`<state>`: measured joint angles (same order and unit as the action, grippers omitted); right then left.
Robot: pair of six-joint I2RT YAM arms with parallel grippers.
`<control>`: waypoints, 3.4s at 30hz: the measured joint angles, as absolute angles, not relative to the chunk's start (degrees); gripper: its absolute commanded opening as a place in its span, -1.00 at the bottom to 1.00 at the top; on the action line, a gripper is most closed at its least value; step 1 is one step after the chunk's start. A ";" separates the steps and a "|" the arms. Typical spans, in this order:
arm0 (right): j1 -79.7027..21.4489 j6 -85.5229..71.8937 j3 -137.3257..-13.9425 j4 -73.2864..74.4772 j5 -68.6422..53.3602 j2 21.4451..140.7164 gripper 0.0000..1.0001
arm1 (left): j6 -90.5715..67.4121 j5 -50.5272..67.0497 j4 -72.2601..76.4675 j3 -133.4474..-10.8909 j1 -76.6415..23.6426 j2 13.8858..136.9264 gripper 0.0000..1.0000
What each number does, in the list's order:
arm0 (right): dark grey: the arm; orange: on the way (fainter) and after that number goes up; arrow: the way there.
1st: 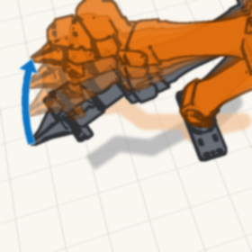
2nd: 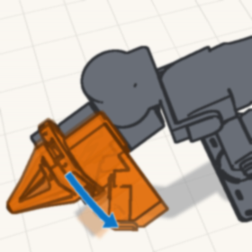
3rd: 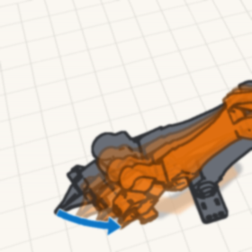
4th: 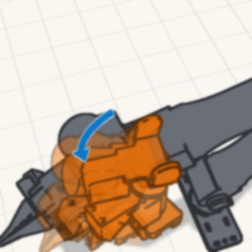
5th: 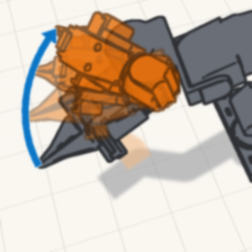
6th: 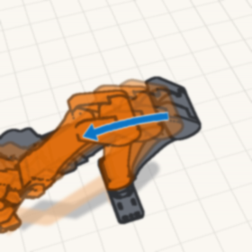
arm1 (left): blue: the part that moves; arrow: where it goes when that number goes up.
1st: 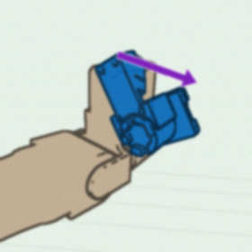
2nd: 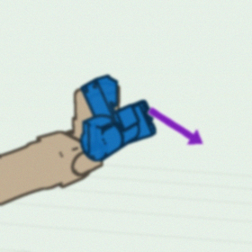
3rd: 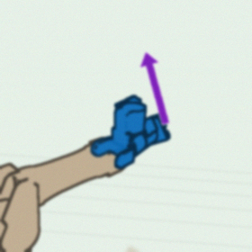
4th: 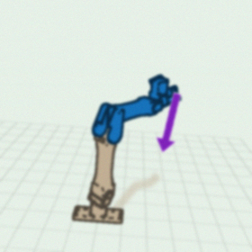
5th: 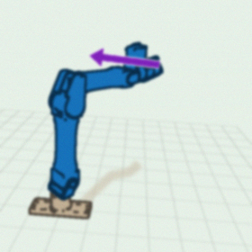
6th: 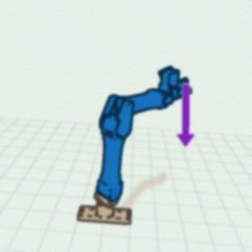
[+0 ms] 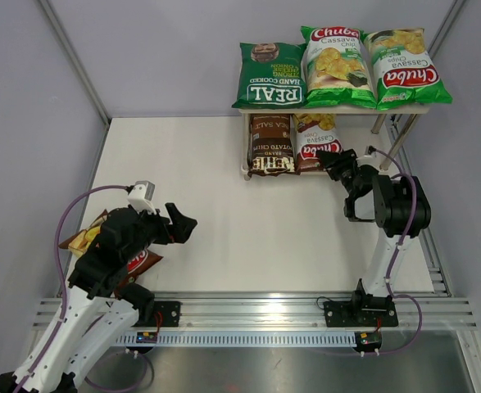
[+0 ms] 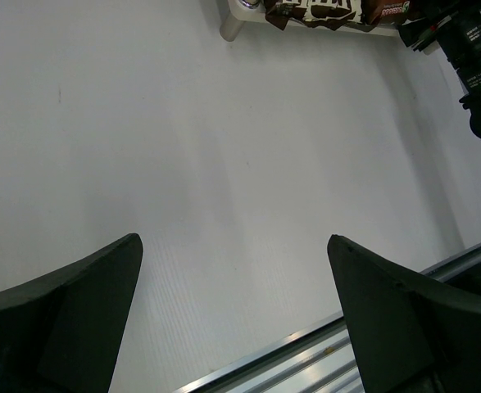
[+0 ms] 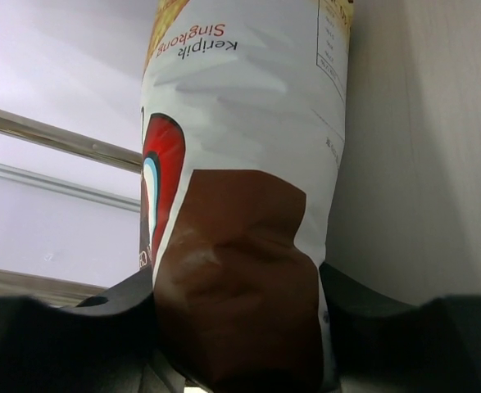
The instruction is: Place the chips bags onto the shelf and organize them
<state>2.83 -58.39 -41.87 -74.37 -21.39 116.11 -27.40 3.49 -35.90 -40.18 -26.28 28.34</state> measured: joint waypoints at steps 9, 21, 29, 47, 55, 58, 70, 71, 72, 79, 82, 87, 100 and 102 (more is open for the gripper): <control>1.54 -58.92 -40.25 -72.69 -20.29 113.65 0.54 | -27.40 3.46 -36.01 -40.18 -26.28 28.25 0.98; 1.39 -53.84 -39.05 -50.54 -15.07 100.88 0.99 | -27.35 3.46 -36.62 -41.15 -26.28 28.16 0.98; 1.41 -49.93 -39.09 -33.50 -9.76 91.72 0.96 | -27.18 3.44 -36.80 -41.25 -26.28 28.12 0.98; 1.56 -41.45 -36.23 -9.19 -11.97 60.99 0.99 | -41.82 -19.73 -49.76 -44.93 -10.20 44.36 0.98; 1.56 -38.17 -36.60 0.21 -22.22 53.30 0.99 | -51.48 -29.93 -57.89 -43.24 3.86 43.11 0.98; 1.56 -38.30 -36.49 0.93 -26.35 53.65 0.99 | -55.35 -35.31 -61.30 -44.05 7.33 43.33 0.98; 1.56 -40.03 -33.15 -2.02 -35.35 51.90 0.99 | -45.36 -24.62 -47.05 -36.58 43.64 46.17 0.98; 1.56 -40.27 -32.99 -2.17 -35.88 51.81 0.99 | -44.75 -23.18 -45.65 -34.92 44.40 46.00 0.98; 1.56 -40.45 -32.84 -2.37 -36.27 51.59 0.99 | -44.27 -21.67 -43.99 -33.30 44.84 45.98 0.98; 1.56 -40.88 -32.21 -3.46 -37.63 48.49 0.99 | -44.95 -9.96 -26.33 -18.46 46.09 37.58 0.98; 1.56 -40.97 -32.21 -3.66 -37.80 48.42 0.99 | -46.30 -5.89 -19.86 -12.91 46.11 32.40 0.98; 1.56 -41.06 -32.21 -3.77 -38.28 48.69 0.99 | -48.66 0.69 -10.66 -5.69 46.15 27.66 0.98; 1.56 -41.21 -32.21 -3.86 -38.20 50.33 0.99 | -51.44 10.92 1.34 -3.86 46.15 31.88 -0.55; 1.56 -41.21 -32.21 -3.86 -38.17 50.72 0.99 | -52.25 12.05 1.78 -3.81 46.15 31.40 -0.70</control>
